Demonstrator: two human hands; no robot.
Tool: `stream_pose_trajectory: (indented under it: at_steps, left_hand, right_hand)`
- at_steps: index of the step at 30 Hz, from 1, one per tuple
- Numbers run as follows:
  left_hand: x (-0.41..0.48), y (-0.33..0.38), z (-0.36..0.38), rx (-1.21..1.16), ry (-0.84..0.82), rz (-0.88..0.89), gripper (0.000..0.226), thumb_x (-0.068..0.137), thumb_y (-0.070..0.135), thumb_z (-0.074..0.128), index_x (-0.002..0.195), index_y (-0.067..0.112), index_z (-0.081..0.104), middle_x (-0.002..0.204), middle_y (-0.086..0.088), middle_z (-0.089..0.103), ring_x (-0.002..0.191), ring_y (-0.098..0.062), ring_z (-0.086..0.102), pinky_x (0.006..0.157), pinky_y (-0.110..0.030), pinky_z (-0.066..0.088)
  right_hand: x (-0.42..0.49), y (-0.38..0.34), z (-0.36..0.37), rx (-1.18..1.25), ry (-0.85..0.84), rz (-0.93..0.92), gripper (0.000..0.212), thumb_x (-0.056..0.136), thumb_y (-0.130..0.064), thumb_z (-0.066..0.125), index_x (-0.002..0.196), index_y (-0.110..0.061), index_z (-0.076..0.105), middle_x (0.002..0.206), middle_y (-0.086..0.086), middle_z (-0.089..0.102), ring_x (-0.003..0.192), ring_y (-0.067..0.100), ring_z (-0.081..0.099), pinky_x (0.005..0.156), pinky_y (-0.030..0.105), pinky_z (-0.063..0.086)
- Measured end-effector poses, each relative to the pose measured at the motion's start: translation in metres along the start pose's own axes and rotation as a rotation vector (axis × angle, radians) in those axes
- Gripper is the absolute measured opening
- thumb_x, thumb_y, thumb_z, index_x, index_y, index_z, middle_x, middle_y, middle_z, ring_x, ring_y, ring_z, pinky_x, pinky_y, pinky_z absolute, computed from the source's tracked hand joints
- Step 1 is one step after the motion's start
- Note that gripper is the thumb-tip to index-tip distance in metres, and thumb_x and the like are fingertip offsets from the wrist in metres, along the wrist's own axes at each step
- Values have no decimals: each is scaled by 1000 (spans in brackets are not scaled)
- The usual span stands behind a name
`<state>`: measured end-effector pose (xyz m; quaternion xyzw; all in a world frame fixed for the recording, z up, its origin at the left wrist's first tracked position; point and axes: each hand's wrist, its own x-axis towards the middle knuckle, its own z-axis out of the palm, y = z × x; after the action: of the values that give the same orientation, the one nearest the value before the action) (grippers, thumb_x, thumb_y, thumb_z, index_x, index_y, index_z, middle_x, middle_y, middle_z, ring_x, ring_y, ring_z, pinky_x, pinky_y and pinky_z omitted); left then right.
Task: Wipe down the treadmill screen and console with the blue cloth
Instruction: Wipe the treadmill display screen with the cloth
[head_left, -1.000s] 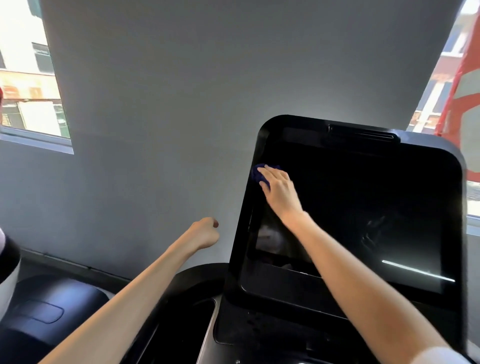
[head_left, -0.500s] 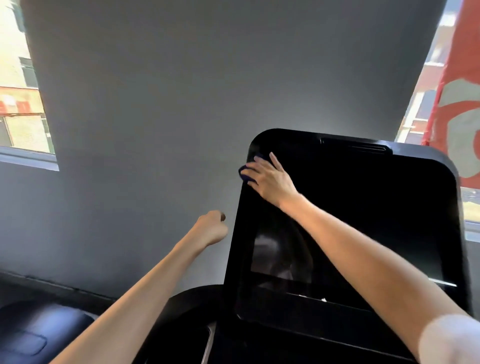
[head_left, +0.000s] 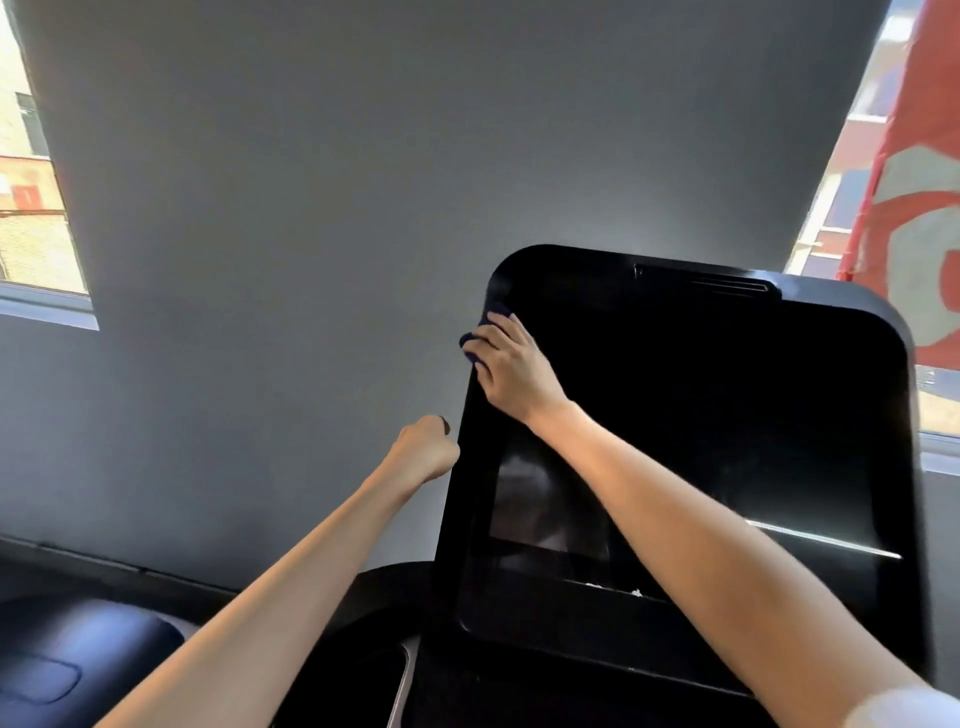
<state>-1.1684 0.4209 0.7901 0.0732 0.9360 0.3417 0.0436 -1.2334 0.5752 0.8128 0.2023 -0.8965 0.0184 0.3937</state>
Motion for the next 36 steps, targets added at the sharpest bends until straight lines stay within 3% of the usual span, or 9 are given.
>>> stream_pose_trajectory:
  at_steps: [4,6,11,14,22,27,30,32,36]
  left_hand:
    - [-12,-9,10,6,53,-43,45,91,3,35,135,4,44,133,-17,50,118,-33,49,83,-30,39]
    - [-21,-17,14,3,38,-67,41,94,6,37,133,3,46,135,-18,49,122,-32,47,89,-32,40]
    - [-39,-30,44,7,-47,-47,29,93,6,37,112,-2,57,119,-19,59,103,-32,55,76,-29,38]
    - [-45,-42,66,-26,-78,-62,35,99,22,36,111,-3,57,114,-20,61,105,-33,57,85,-34,43]
    - [-48,-62,78,-98,-34,-57,49,87,34,58,129,8,55,118,-10,63,108,-23,57,89,-29,45]
    - [-48,-55,81,-52,51,-92,28,87,30,57,102,7,65,97,-11,65,94,-28,59,75,-31,43]
    - [-49,-52,80,88,34,-151,34,88,41,57,98,8,61,94,-8,60,92,-29,58,74,-33,43]
    - [-47,-55,81,127,46,-163,37,89,42,57,96,6,61,90,-7,59,84,-27,58,70,-32,42]
    - [-44,-57,80,133,69,-145,37,88,41,61,92,4,61,91,-10,62,77,-26,56,67,-33,43]
  right_hand:
    - [-82,-47,22,20,-5,-10,27,84,-12,57,109,-10,65,116,6,60,126,30,46,111,45,32]
    - [-130,-71,26,14,-57,-14,33,88,-16,52,118,-12,61,125,5,56,132,28,40,113,43,29]
    - [-225,-128,31,32,-202,112,51,93,-25,44,143,-20,38,150,0,34,142,24,23,116,41,24]
    - [-263,-123,17,-34,-195,281,55,94,-27,38,148,-22,26,154,-1,25,144,21,16,117,39,20]
    - [-300,-92,-11,-52,41,882,54,92,-21,40,145,-12,33,152,7,30,142,27,20,114,44,22]
    - [-262,-151,26,71,-147,367,68,80,-14,65,142,-19,39,148,0,38,139,23,30,113,43,28]
    - [-272,-132,16,36,-144,281,65,81,-16,65,142,-20,40,147,0,40,138,22,33,113,39,29]
    - [-300,-102,0,-21,-105,386,59,86,-15,55,143,-16,38,150,3,35,140,23,28,113,42,28]
    - [-339,-56,-28,10,74,826,53,95,-13,47,146,-11,32,153,4,26,143,24,17,112,48,28]
